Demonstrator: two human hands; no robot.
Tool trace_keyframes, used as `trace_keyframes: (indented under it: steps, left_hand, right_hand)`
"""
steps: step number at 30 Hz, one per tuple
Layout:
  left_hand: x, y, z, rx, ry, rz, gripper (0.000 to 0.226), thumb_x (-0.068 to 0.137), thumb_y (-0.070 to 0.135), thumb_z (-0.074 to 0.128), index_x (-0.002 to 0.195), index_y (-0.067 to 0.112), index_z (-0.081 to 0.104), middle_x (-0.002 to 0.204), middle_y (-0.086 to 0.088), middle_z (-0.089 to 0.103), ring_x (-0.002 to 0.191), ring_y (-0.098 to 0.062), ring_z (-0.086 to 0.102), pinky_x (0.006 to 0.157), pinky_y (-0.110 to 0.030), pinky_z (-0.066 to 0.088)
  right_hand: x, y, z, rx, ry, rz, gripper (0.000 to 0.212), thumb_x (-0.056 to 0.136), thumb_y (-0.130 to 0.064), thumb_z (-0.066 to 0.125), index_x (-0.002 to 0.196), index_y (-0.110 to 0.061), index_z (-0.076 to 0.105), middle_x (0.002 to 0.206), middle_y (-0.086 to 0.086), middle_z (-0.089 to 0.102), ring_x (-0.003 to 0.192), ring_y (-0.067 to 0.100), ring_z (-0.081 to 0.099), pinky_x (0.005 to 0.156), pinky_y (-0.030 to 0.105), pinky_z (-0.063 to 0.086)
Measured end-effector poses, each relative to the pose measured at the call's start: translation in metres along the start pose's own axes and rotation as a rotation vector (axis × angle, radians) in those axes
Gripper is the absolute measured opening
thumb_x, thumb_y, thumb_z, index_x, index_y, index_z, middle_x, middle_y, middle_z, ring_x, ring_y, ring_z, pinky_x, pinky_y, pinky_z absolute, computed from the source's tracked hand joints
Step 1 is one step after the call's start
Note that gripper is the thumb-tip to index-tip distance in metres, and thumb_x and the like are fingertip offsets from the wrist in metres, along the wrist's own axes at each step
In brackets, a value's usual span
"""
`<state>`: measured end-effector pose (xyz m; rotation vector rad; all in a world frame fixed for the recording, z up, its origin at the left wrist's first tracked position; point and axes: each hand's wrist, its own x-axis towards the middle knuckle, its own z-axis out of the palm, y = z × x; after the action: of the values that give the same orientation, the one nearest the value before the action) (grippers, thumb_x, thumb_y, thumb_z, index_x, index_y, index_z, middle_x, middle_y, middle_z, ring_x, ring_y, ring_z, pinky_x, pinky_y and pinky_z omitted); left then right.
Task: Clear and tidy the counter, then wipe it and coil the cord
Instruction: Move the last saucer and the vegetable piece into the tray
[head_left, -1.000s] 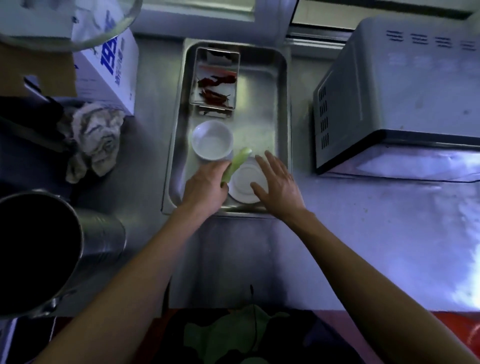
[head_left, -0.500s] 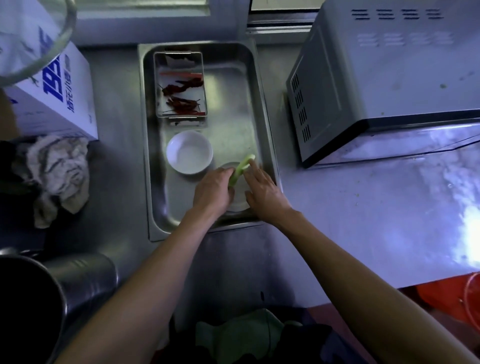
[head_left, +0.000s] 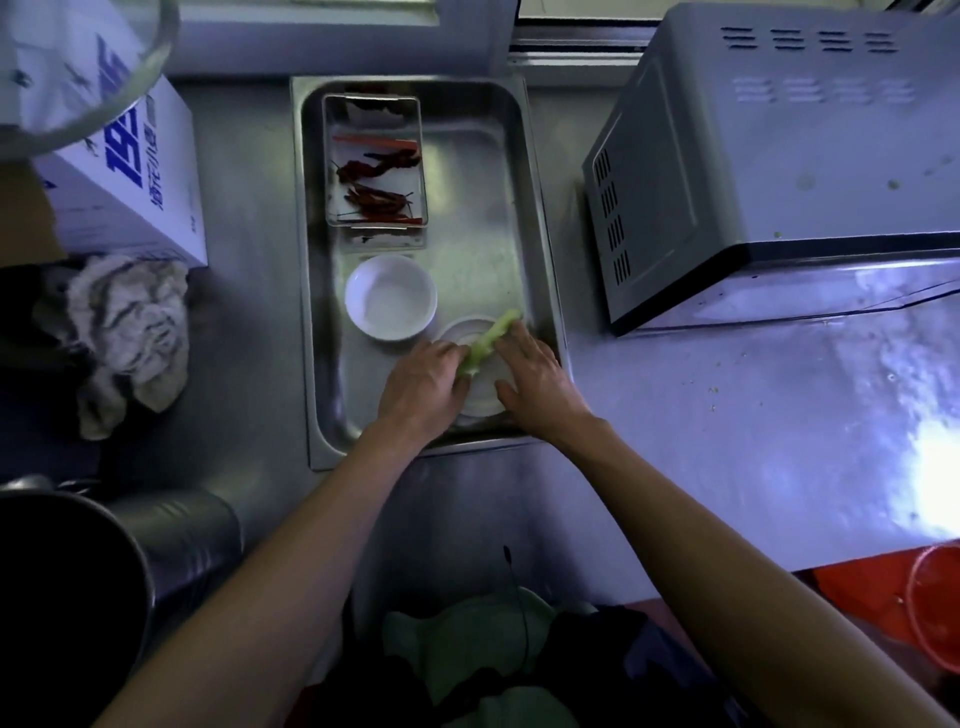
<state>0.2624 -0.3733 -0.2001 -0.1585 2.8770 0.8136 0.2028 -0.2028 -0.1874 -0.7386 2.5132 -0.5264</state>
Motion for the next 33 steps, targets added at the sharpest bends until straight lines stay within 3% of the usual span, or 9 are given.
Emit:
trace_keyframes:
  steps: [18, 24, 33]
  left_hand:
    - [-0.053, 0.030, -0.003, 0.062, -0.062, 0.010, 0.043, 0.095, 0.032, 0.055, 0.137, 0.020, 0.055, 0.138, -0.004, 0.057, 0.122, -0.030, 0.053, 0.099, -0.046, 0.045]
    - [-0.068, 0.087, 0.008, 0.107, -0.025, 0.087, 0.034, 0.093, 0.029, 0.058, 0.126, 0.020, 0.062, 0.129, -0.004, 0.063, 0.119, -0.030, 0.055, 0.094, -0.044, 0.050]
    - [-0.126, 0.225, 0.089, 0.207, -0.116, 0.283, 0.042, 0.097, 0.033, 0.055, 0.136, 0.018, 0.058, 0.137, -0.005, 0.059, 0.127, -0.026, 0.052, 0.108, -0.037, 0.039]
  right_hand:
    - [-0.092, -0.003, -0.013, -0.058, 0.153, 0.043, 0.048, 0.092, -0.011, 0.059, 0.139, -0.006, 0.053, 0.151, 0.020, 0.042, 0.135, 0.039, 0.042, 0.111, 0.044, 0.035]
    - [-0.151, 0.036, -0.023, -0.026, 0.194, 0.125, 0.052, 0.097, -0.022, 0.057, 0.147, -0.015, 0.044, 0.160, 0.014, 0.030, 0.143, 0.033, 0.033, 0.116, 0.041, 0.029]
    - [-0.322, 0.137, -0.023, 0.056, 0.282, 0.305, 0.049, 0.098, -0.025, 0.057, 0.145, -0.015, 0.048, 0.159, 0.013, 0.033, 0.141, 0.034, 0.037, 0.114, 0.046, 0.035]
